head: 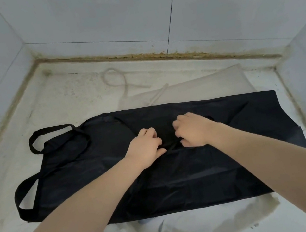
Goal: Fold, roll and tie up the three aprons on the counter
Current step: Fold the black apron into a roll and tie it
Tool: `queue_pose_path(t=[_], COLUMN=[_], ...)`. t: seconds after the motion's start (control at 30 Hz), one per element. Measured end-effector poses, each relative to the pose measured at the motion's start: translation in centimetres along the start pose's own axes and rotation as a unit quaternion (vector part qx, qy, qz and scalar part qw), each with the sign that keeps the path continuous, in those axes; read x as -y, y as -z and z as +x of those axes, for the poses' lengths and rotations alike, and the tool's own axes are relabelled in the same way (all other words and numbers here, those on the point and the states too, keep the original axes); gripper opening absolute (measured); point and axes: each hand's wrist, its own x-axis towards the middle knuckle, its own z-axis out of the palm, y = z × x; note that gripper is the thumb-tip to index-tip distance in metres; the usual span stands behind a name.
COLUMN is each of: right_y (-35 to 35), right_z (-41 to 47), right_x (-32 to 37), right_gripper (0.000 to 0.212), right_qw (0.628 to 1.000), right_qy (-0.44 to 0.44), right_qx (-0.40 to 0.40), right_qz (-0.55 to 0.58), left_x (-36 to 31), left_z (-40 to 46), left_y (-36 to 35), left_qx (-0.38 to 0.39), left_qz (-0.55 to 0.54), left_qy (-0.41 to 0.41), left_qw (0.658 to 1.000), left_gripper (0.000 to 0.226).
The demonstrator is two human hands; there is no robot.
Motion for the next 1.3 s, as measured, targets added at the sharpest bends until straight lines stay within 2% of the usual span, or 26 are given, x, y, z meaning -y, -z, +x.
queue_pose_path(t=[0.1,0.23,0.33,0.43,0.5,0.57,0.6,0.67,0.7,0.73,0.8,0.87,0.97,1.03,1.13,1.23,1.3], right_y=[1.0,2.6,4.6,6.8,7.9,8.0,7.7,6.4,5.7,4.6,2.4,0.5,-1.0,-1.9,-3.4,-5.9,-7.8], right_z=[-0.1,0.7,2.9,5.1,5.7,5.8,5.8,5.6,5.3,5.1,4.2,2.9,0.6,-0.8,-2.3,-4.6,-7.3], right_x=[-2.0,-4.8,-7.0,-8.5,-8.5,-7.8,-7.3,-6.2,-5.7,-5.3,-4.5,-3.7,-2.1,-0.9,0.9,1.1,0.7], right_gripper=[0.03,0.03,0.023,0.023,0.023,0.038,0.054,0.088,0.095,0.094,0.07,0.04,0.019,0.015,0.016,0.023,0.027], right_qw=[0.996,0.987,0.968,0.916,0.864,0.844,0.851,0.871,0.88,0.889,0.909,0.934,0.969,0.975,0.975,0.968,0.958], right_qy=[-0.05,-0.142,-0.244,-0.315,-0.326,-0.295,-0.274,-0.268,-0.279,-0.286,-0.272,-0.231,-0.151,-0.119,-0.095,-0.13,-0.188], right_qx=[0.041,0.013,-0.046,-0.147,-0.239,-0.293,-0.281,-0.211,-0.172,-0.139,-0.112,-0.124,-0.145,-0.126,-0.062,-0.1,-0.123], right_qz=[-0.06,-0.069,0.022,0.201,0.299,0.338,0.349,0.353,0.344,0.329,0.295,0.241,0.129,0.139,0.191,0.192,0.178], left_x=[0.2,0.0,0.1,0.2,0.3,0.4,0.5,0.4,0.3,0.2,-0.1,-0.5,-0.4,-0.3,-0.3,-1.2,-2.4], left_z=[0.4,0.8,1.2,1.2,1.0,1.0,1.1,1.2,1.3,1.2,1.1,0.9,0.8,0.6,-0.1,-1.5,-2.3], left_y=[0.7,1.1,1.0,0.2,-0.3,-0.4,-0.4,-0.5,-0.7,-1.0,-1.6,-1.9,-1.5,-0.6,-0.3,-0.5,-0.7], left_qx=[0.033,0.073,0.065,0.035,0.024,0.018,0.013,0.005,-0.003,-0.012,-0.048,-0.089,-0.104,-0.086,-0.043,-0.072,-0.118], left_qz=[0.017,0.038,0.06,0.035,0.01,-0.008,-0.018,-0.03,-0.033,-0.029,-0.025,-0.034,-0.087,-0.097,-0.02,0.102,0.147], left_qy=[-0.012,-0.016,-0.017,-0.005,0.002,0.008,0.012,0.024,0.028,0.032,0.047,0.049,0.045,0.029,-0.013,-0.043,-0.074], left_qw=[0.999,0.997,0.996,0.999,1.0,1.0,1.0,0.999,0.999,0.999,0.997,0.994,0.99,0.991,0.999,0.991,0.979], left_gripper=[0.046,0.061,0.052,0.044,0.043,0.042,0.042,0.042,0.042,0.041,0.039,0.038,0.037,0.033,0.026,0.025,0.034])
